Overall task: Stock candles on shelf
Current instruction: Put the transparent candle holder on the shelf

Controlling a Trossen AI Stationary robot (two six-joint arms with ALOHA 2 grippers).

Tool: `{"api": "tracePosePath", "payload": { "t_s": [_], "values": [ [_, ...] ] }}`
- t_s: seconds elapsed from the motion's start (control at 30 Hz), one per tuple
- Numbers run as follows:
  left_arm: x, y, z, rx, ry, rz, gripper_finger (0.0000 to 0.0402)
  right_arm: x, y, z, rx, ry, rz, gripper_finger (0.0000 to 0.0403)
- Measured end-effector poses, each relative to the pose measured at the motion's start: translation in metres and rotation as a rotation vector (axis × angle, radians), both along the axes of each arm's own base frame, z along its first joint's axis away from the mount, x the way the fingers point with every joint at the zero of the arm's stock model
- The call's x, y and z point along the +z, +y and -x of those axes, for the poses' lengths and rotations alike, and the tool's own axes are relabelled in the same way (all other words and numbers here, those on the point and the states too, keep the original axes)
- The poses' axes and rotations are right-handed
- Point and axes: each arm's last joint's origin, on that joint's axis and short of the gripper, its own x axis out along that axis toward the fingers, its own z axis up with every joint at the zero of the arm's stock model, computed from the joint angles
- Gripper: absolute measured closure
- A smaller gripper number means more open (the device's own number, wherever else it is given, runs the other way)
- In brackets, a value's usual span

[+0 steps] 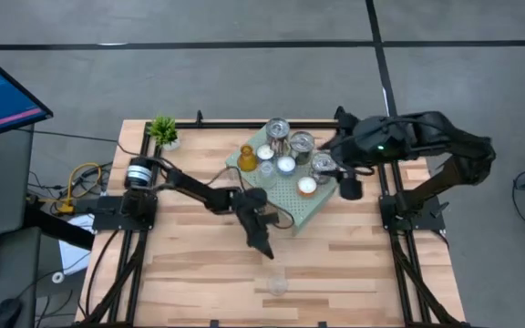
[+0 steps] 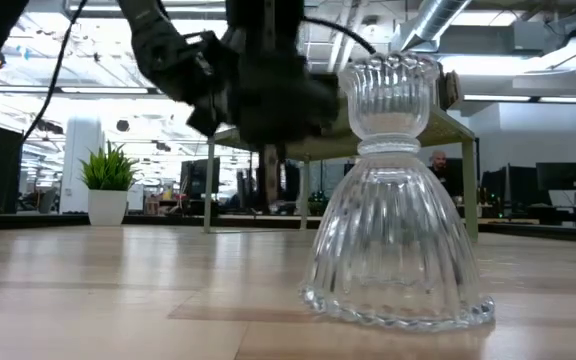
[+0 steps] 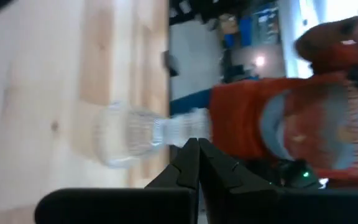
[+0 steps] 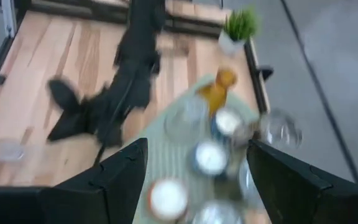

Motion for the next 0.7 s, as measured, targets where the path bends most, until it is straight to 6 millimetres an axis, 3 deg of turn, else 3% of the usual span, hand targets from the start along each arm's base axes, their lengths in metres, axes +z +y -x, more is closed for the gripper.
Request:
{"api": "tracePosePath", "payload": {
  "t_s": [0.13,0.37,0.5,0.7],
  "values": [
    [0.048,0.016,0.026,0.025,-0.048,0.052,0.04,0.003,0.007,0.034,-0.054,0.048,-0.103,0.0137],
    [0.153,0.017,0.112,0.144,-0.309,0.095,0.04,-0.001,0.034,0.069,-0.165,-0.034,-0.199,0.0137],
    [0.194,0.013,0.164,0.231,-0.446,0.165,0.04,-0.037,0.056,0.067,-0.242,-0.025,-0.161,0.0137],
    [0.243,0.023,0.238,0.502,-0.852,0.128,0.04,-0.128,0.105,0.05,-0.241,-0.093,-0.259,0.0137]
  ]
}}
